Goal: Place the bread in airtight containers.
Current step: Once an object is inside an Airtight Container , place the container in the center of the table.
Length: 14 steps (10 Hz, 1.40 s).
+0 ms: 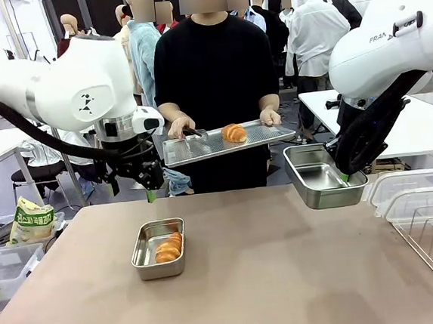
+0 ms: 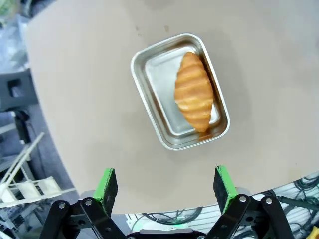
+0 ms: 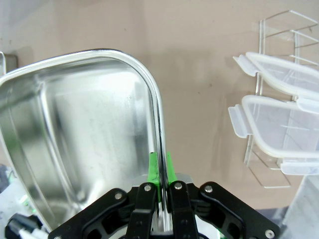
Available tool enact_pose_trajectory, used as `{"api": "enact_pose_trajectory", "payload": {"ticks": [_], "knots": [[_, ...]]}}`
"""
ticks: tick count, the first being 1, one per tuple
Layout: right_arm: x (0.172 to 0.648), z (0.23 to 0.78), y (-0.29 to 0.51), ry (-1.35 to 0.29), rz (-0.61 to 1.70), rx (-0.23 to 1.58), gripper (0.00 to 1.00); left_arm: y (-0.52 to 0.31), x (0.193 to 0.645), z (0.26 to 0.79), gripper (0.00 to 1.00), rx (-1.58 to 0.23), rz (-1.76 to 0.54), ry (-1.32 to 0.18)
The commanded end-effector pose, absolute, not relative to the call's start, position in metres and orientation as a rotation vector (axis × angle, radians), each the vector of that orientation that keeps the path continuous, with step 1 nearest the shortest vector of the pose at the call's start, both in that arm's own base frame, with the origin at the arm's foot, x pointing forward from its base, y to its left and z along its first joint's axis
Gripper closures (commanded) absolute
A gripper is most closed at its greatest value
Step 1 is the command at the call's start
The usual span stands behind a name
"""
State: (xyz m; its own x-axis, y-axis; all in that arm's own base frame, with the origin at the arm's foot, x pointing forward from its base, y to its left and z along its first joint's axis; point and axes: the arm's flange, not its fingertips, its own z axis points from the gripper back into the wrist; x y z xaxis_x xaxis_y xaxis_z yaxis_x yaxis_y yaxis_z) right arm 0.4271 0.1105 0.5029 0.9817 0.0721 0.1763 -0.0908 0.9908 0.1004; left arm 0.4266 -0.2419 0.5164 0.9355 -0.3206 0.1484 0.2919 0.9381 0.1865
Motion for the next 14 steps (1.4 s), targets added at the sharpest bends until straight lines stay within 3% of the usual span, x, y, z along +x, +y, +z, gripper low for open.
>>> {"api": "enact_pose_trajectory", "payload": {"ticks": [1, 4, 14], "knots": [[0.427, 0.505, 0.11, -0.179, 0.081, 0.11, 1.0, -0.241, 0.404, 0.509, 0.0, 0.217, -0.263, -0.274], [0.427, 0.505, 0.11, -0.179, 0.081, 0.11, 1.0, -0.223, 0.374, 0.518, 0.0, 0.186, -0.195, -0.37], [0.427, 0.505, 0.11, -0.179, 0.081, 0.11, 1.0, -0.228, 0.377, 0.524, 0.0, 0.183, -0.221, -0.342]]}}
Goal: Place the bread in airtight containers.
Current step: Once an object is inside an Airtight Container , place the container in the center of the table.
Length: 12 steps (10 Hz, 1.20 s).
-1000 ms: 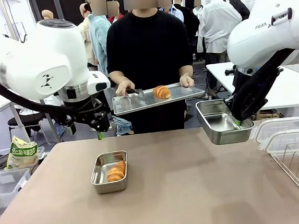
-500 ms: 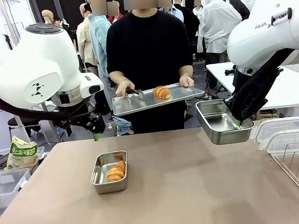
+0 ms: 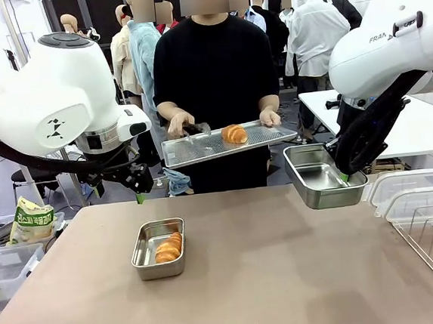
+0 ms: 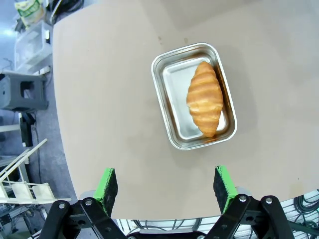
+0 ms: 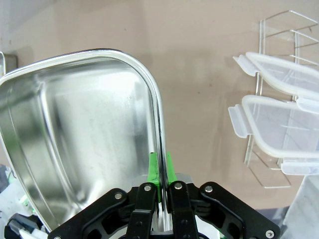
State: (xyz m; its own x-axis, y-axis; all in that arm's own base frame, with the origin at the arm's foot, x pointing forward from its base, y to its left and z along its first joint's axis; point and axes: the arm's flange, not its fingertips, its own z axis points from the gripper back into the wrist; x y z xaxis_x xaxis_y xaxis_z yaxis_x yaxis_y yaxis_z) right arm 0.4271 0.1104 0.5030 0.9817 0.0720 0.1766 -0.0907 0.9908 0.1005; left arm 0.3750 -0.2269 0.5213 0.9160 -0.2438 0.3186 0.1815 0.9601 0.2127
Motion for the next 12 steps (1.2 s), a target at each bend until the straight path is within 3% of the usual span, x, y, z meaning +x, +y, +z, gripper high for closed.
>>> {"api": "enact_pose_trajectory", "payload": {"ticks": [1, 12], "knots": [[0.4267, 0.5049, 0.1096, -0.179, 0.081, 0.11, 1.0, -0.2278, 0.3773, 0.5235, 0.0, 0.183, -0.221, -0.342], [0.4267, 0.5049, 0.1096, -0.179, 0.081, 0.11, 1.0, -0.2278, 0.3773, 0.5235, 0.0, 0.183, -0.221, -0.342]]}}
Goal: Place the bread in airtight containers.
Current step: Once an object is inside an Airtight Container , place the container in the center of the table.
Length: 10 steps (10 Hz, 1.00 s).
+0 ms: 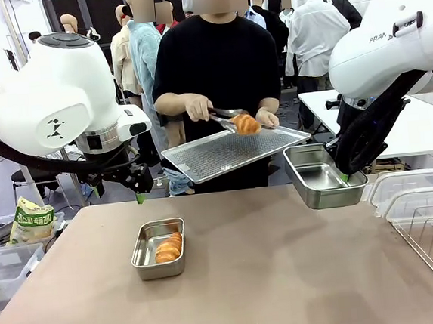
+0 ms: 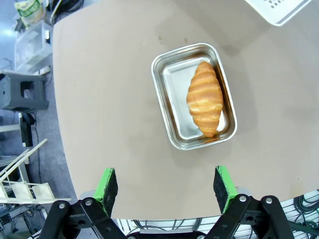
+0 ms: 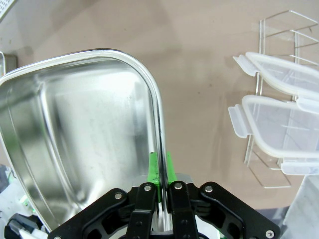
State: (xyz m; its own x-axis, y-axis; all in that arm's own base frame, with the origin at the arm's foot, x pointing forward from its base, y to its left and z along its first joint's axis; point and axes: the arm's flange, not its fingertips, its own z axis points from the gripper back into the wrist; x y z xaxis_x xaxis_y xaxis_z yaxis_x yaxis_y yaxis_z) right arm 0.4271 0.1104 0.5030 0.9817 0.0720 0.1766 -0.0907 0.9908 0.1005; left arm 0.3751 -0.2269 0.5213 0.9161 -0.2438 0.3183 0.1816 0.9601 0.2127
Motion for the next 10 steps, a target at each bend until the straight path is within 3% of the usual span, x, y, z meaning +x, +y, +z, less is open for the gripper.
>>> {"api": "enact_pose_trajectory", "payload": {"ticks": [1, 10], "knots": [[0.4267, 0.5049, 0.1096, -0.179, 0.081, 0.11, 1.0, -0.2278, 0.3773, 0.5235, 0.0, 0.183, -0.221, -0.342], [0.4267, 0.5049, 0.1096, -0.179, 0.081, 0.11, 1.0, -0.2278, 0.3773, 0.5235, 0.0, 0.183, -0.221, -0.342]]}}
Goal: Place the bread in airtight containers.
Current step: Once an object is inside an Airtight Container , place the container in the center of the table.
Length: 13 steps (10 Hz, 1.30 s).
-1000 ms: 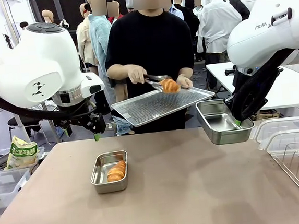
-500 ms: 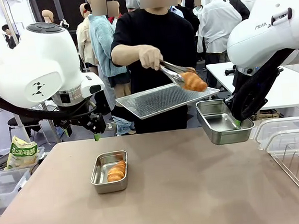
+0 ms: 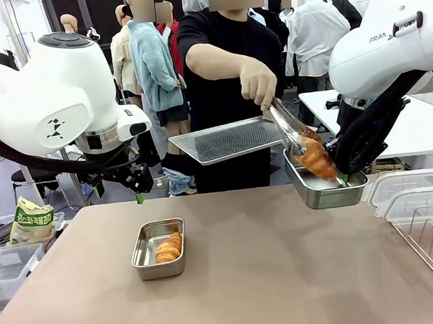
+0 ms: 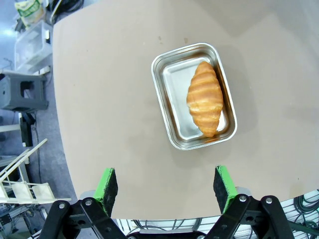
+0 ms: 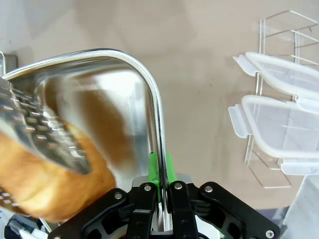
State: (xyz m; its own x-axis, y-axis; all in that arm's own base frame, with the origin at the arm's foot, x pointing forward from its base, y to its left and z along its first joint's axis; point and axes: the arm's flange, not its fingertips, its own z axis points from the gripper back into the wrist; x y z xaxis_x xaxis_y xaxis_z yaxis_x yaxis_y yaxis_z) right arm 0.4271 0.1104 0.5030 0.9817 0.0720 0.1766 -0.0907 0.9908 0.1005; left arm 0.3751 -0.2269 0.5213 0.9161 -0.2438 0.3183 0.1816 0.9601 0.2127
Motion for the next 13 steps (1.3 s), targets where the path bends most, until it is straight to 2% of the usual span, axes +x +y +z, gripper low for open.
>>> {"api": "enact_pose_trajectory", "payload": {"ticks": [1, 13], "knots": [[0.4267, 0.5049, 0.1096, -0.179, 0.081, 0.11, 1.0, -0.2278, 0.3773, 0.5235, 0.0, 0.183, -0.221, -0.342], [0.4267, 0.5049, 0.1096, -0.179, 0.081, 0.11, 1.0, -0.2278, 0.3773, 0.5235, 0.0, 0.183, -0.221, -0.342]]}}
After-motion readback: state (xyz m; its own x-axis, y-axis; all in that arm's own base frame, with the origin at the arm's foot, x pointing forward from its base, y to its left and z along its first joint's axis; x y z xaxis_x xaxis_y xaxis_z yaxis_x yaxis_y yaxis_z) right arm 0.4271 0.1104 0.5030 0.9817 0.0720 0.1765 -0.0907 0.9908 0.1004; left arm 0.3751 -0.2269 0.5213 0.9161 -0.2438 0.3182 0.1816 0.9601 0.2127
